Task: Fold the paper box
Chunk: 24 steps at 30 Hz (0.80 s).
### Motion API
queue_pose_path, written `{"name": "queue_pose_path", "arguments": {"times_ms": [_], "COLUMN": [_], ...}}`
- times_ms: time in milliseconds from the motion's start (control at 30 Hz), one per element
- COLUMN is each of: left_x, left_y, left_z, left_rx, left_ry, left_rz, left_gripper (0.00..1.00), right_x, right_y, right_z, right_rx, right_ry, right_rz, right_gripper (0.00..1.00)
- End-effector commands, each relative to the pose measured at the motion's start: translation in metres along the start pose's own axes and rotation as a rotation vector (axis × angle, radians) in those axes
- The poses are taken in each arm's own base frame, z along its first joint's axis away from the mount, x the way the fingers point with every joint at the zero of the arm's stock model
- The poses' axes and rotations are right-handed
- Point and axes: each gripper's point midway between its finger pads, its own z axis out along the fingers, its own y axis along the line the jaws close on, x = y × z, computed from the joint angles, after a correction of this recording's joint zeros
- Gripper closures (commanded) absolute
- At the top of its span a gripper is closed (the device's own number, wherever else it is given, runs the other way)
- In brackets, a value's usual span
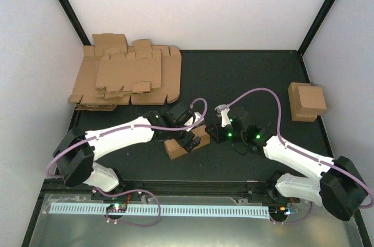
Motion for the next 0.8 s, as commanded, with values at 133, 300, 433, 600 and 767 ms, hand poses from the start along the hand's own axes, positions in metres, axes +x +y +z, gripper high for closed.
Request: {"name": "queue_pose_path", "arguments": {"times_ms": [133, 300, 433, 600, 767], "left_x": [-0.014, -0.012, -0.012, -0.012, -0.011], "left_y": [0.001, 0.006, 0.006, 0.005, 0.002], "left_z": [0.006, 0.012, 0.013, 0.016, 0.018], "left_rx": [-0.040, -0.070, -0.073, -0.070, -0.065], "left_ry": [0.002, 0.021, 0.018, 0.022, 0.026], "left_rz": [0.052, 0.051, 0.049, 0.050, 0.052], "left_gripper": [0.03, 0.15, 0.21, 0.24, 0.29], "right_x": [-0.005, -0.002, 0.001, 0.000, 0.000], "right_y": [-0.003, -0.007, -0.005, 0.000, 0.005], "right_z": [-0.003, -0.002, 0.000, 0.000, 0.003], "right_rx": [0.029, 0.052, 0.035, 0.007, -0.026], "right_ry": [-0.001, 0.009, 0.022, 0.020, 0.027], "right_rz": [0.017, 0.028, 0.045, 0.055, 0.078], "right_gripper": [0.76, 0.77, 0.82, 0.85, 0.88]}}
